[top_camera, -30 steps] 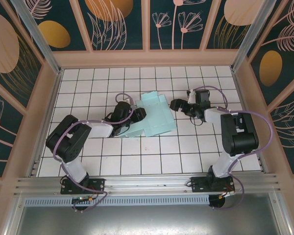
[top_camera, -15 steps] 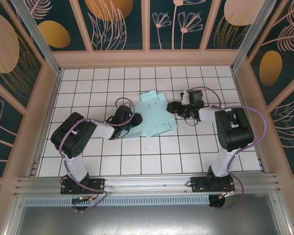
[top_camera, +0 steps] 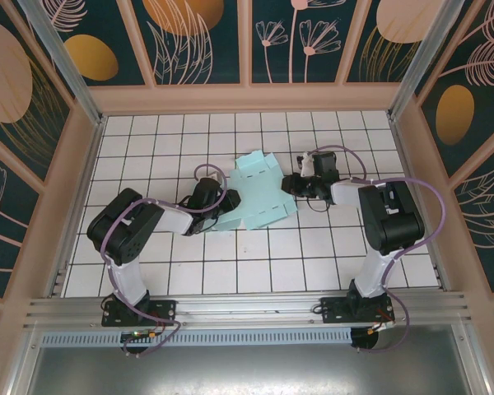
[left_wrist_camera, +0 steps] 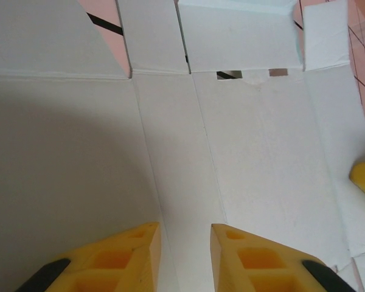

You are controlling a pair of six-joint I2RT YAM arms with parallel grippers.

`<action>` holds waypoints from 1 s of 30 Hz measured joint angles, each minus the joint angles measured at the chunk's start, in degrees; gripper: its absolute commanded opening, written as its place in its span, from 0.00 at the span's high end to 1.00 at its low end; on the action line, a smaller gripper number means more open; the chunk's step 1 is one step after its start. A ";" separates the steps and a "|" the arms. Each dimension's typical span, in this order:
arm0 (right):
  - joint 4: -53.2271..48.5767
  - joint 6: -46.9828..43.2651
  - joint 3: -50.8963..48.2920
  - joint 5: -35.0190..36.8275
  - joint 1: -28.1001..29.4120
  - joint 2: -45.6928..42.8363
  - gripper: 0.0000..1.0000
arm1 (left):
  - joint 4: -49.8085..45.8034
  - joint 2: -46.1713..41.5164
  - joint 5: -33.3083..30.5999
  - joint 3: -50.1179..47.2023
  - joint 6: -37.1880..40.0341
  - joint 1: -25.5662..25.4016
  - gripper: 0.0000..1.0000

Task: Fold the paper box

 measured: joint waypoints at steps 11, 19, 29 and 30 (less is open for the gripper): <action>-6.45 -5.09 3.65 11.37 4.98 -0.46 1.00 | 0.57 -2.86 -0.66 -1.36 -0.07 -0.09 0.32; -13.22 -9.94 7.41 27.96 9.27 -0.44 1.00 | -2.95 -6.47 -3.54 -2.73 0.70 0.00 0.11; -16.70 -15.61 10.71 51.12 16.17 2.80 1.00 | -5.73 -7.96 -3.30 -1.88 1.22 0.76 0.03; -17.11 -15.91 11.21 52.94 16.74 3.39 1.00 | -6.10 -7.96 -3.30 -1.55 1.22 0.85 0.02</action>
